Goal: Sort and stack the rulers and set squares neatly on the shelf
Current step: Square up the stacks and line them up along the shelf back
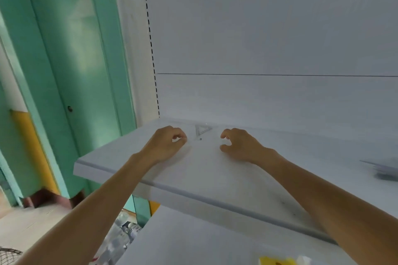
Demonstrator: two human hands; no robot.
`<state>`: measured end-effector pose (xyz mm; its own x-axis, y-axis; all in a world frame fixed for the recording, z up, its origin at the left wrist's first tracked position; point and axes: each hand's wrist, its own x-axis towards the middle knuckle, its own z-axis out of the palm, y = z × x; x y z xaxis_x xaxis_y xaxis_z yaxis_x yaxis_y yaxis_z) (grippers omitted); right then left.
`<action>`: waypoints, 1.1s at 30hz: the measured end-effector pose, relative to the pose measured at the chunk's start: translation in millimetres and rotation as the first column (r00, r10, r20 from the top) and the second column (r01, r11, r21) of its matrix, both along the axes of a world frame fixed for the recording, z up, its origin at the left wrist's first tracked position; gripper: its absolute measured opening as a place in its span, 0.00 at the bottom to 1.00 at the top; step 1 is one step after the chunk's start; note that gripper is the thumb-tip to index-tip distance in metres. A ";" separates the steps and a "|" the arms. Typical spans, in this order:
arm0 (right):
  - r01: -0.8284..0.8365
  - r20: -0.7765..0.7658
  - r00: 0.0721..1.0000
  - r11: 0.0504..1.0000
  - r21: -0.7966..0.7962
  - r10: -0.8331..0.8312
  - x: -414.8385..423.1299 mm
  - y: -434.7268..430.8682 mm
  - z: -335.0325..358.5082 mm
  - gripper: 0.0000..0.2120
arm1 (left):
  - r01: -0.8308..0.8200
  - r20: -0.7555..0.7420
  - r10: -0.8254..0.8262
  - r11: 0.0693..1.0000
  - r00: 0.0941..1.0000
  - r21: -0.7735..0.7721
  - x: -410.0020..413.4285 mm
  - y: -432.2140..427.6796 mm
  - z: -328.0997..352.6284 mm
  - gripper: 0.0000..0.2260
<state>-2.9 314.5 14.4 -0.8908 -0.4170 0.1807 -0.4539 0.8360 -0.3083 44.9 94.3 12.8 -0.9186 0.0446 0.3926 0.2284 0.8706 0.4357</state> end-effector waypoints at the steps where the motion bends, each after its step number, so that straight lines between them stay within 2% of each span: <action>1: -0.012 0.016 1.000 1.000 0.022 0.012 -5.4 -0.5 -1.5 0.19 | 0.000 0.006 0.000 1.000 1.000 0.001 -8.6 1.1 -1.6 0.07; 9: 0.014 0.067 0.998 0.998 0.053 -0.018 -37.9 -20.1 -4.8 0.21 | 0.016 0.086 -0.013 0.999 0.996 -0.041 -47.8 -17.6 -8.9 0.08; 16: 0.024 0.048 0.998 0.995 0.099 -0.029 -54.1 -65.4 -9.5 0.25 | 0.052 0.106 -0.047 0.997 0.993 -0.051 -82.3 -51.8 -1.3 0.09; 19: 0.065 0.068 0.995 0.986 0.154 -0.076 -59.2 -80.3 -11.1 0.20 | 0.094 0.109 -0.086 0.993 0.990 -0.069 -102.0 -60.5 -0.2 0.09; 24: 0.109 0.059 0.991 0.986 0.129 -0.117 -50.4 -81.6 -9.2 0.16 | 0.157 0.118 -0.146 0.984 0.982 -0.088 -138.5 -68.2 -2.2 0.13; 29: 0.223 0.082 0.970 0.972 0.068 -0.228 -36.1 -63.4 1.1 0.14 | 0.188 0.144 -0.172 0.976 0.975 -0.110 -163.4 -57.5 -10.1 0.18; 33: 0.327 -0.007 0.945 0.945 0.019 -0.327 -29.2 -62.9 -7.6 0.14 | 0.244 0.208 -0.205 0.952 0.956 -0.184 -165.8 -52.9 -24.3 0.17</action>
